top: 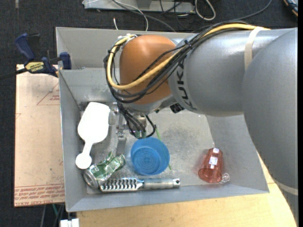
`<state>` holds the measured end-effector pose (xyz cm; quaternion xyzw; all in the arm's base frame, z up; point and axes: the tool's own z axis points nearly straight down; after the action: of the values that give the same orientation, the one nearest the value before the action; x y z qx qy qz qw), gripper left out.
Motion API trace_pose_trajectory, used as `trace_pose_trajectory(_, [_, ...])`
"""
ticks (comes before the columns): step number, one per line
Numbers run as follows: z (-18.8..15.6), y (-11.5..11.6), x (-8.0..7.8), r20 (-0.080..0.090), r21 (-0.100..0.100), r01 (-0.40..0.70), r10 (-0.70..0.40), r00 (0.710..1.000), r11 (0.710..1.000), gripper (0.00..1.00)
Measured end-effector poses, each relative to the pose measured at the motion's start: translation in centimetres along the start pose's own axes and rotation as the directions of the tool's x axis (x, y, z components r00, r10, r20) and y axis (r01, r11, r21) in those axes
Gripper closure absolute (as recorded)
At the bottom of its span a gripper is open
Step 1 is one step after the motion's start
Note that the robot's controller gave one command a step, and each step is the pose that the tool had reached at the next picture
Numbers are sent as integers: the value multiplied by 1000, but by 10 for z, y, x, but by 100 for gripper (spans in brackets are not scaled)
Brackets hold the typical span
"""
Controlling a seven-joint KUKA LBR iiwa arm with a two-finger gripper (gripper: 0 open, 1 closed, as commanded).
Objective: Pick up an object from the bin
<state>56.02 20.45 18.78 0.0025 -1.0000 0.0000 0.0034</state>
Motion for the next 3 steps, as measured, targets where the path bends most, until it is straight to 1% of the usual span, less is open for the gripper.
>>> trace_pose_trajectory(1, [-5,-1,-2,7,-1,-4,4,1000,1000,0])
trace_pose_trajectory(2, [47,28,-5,10,-2,90,-90,996,996,0])
trace_pose_trajectory(3, [86,43,0,15,0,372,-372,928,928,0])
